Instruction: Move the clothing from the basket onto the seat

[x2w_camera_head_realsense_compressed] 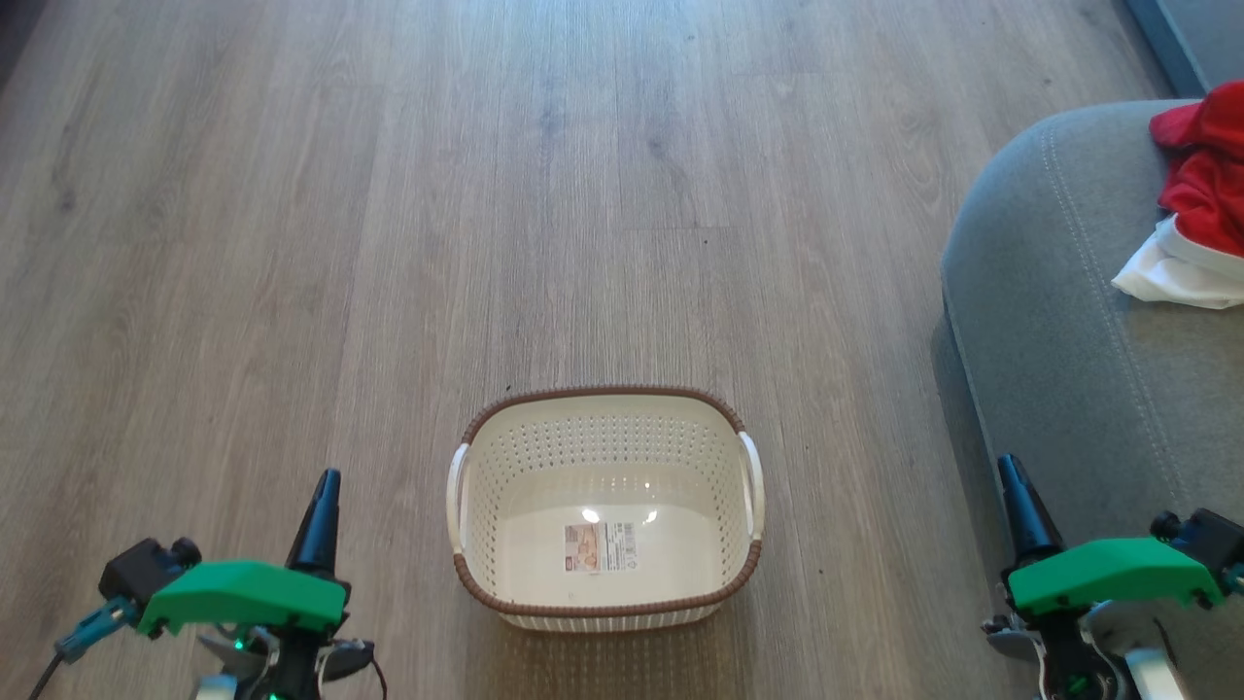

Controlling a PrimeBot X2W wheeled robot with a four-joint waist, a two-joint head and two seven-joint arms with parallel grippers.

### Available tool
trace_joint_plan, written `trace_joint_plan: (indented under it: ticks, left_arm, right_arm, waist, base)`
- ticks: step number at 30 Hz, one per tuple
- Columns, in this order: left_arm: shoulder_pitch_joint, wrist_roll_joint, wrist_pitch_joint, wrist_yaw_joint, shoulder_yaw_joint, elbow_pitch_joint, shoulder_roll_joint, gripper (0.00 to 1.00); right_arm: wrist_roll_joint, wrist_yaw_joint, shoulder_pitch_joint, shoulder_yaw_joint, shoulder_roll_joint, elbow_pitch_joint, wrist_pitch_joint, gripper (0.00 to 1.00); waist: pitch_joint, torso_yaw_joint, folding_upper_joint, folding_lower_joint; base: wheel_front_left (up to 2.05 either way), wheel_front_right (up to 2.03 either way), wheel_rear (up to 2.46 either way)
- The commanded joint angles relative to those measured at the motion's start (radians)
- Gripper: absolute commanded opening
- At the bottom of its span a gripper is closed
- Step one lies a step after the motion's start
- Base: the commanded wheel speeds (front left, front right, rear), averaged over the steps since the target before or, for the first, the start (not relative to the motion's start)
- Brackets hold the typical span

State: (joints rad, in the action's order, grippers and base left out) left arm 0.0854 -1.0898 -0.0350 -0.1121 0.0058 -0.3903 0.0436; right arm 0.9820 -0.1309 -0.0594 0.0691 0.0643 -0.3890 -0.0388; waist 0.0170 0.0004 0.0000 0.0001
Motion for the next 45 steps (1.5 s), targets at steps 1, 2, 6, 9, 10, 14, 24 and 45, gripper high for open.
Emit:
trace_joint_plan:
  ticks: [1,2,6,9,10,14,24,45]
  left_arm:
    - [0.032,-0.030,0.007,-0.007,0.031,0.043,0.006,0.00]
    - [0.032,-0.040,0.010,-0.008,0.032,0.045,0.006,0.00]
    - [0.031,-0.080,0.021,-0.009,0.039,0.053,0.006,0.00]
    - [0.031,-0.110,0.030,-0.009,0.043,0.059,0.006,0.00]
    - [0.030,-0.119,0.033,-0.009,0.045,0.061,0.006,0.00]
    - [0.030,-0.149,0.042,-0.010,0.050,0.067,0.006,0.00]
    - [0.028,-0.248,0.070,-0.012,0.065,0.088,0.006,0.00]
    - [0.024,-0.466,0.133,-0.017,0.100,0.134,0.006,0.00]
  right_arm:
    - [0.037,0.000,-0.043,-0.004,-0.001,0.043,0.011,0.00]
    - [0.049,0.000,-0.043,-0.003,-0.001,0.045,0.014,0.00]
    - [0.097,0.000,-0.043,0.001,-0.002,0.053,0.025,0.00]
    - [0.132,0.000,-0.044,0.004,-0.003,0.059,0.034,0.00]
    - [0.144,0.000,-0.044,0.005,-0.003,0.062,0.037,0.00]
    - [0.180,0.000,-0.044,0.008,-0.004,0.068,0.045,0.00]
    - [0.300,0.000,-0.045,0.018,-0.007,0.088,0.074,0.00]
    - [0.563,0.000,-0.048,0.040,-0.013,0.133,0.137,0.00]
  waist:
    - [0.000,0.000,0.0000,0.0000]
    - [-0.001,0.000,0.0000,0.0000]
    - [-0.002,0.000,0.0000,0.0000]
    - [-0.003,0.000,0.0000,0.0000]
    - [-0.003,0.000,0.0000,0.0000]
    - [-0.004,0.000,0.0000,0.0000]
    - [-0.006,0.000,0.0000,0.0000]
    - [-0.012,0.000,0.0000,-0.0001]
  base:
    - [0.00,0.00,0.00]
    - [0.00,0.00,0.00]
    - [0.00,0.00,0.00]
    - [0.00,0.00,0.00]
    - [0.00,0.00,0.00]
    - [0.00,0.00,0.00]
    - [0.00,0.00,0.00]
    - [0.00,0.00,0.00]
